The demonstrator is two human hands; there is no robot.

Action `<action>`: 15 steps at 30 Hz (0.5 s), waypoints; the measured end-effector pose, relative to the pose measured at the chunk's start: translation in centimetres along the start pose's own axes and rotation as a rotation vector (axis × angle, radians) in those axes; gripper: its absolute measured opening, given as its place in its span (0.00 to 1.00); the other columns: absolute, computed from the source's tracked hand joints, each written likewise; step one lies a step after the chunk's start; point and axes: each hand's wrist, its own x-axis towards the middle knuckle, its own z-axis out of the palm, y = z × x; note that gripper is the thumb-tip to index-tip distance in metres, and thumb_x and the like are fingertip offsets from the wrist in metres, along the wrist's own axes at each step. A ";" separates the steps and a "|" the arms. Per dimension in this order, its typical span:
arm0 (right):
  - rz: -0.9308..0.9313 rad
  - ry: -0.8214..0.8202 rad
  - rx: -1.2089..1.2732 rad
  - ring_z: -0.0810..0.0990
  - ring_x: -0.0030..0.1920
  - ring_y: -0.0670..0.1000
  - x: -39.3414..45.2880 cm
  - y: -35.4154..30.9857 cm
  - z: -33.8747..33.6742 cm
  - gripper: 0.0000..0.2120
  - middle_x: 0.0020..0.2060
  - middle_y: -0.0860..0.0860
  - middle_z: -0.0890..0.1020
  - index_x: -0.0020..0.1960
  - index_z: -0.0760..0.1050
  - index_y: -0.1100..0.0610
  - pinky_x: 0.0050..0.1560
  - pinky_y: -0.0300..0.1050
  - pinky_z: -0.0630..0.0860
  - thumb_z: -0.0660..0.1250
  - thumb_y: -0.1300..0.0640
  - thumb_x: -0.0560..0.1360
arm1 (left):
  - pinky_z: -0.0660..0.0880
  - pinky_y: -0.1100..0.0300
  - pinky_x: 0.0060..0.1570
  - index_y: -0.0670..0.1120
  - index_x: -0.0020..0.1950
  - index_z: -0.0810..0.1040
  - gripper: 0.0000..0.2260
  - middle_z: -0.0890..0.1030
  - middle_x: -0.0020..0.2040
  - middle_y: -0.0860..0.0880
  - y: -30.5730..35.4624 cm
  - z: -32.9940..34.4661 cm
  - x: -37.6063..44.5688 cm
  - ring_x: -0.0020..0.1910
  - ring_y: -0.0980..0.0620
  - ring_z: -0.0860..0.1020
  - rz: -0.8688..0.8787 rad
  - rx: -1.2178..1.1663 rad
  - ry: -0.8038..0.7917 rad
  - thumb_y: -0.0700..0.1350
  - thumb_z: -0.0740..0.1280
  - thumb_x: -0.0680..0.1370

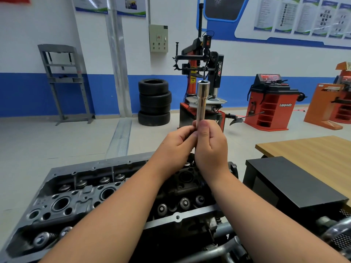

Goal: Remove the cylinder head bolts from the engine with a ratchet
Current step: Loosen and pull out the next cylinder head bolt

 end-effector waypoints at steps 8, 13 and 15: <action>0.030 -0.034 0.051 0.81 0.42 0.43 -0.1 -0.3 -0.2 0.02 0.40 0.40 0.81 0.49 0.73 0.45 0.44 0.35 0.75 0.64 0.48 0.80 | 0.75 0.67 0.35 0.48 0.51 0.81 0.03 0.86 0.43 0.52 -0.1 0.2 0.6 0.38 0.61 0.82 -0.011 0.073 0.168 0.43 0.73 0.79; -0.053 -0.018 -0.051 0.75 0.44 0.42 0.1 -0.2 0.1 0.09 0.41 0.47 0.76 0.47 0.74 0.53 0.46 0.32 0.69 0.59 0.53 0.83 | 0.79 0.62 0.43 0.50 0.57 0.83 0.06 0.87 0.47 0.52 0.1 0.0 0.0 0.47 0.58 0.84 0.023 0.029 0.029 0.45 0.66 0.84; -0.008 -0.001 -0.034 0.76 0.44 0.43 0.0 -0.2 0.1 0.09 0.41 0.45 0.76 0.47 0.73 0.51 0.46 0.35 0.70 0.57 0.50 0.83 | 0.81 0.56 0.50 0.51 0.57 0.84 0.10 0.87 0.49 0.51 0.3 0.0 -0.1 0.51 0.55 0.84 0.023 0.052 -0.015 0.50 0.62 0.87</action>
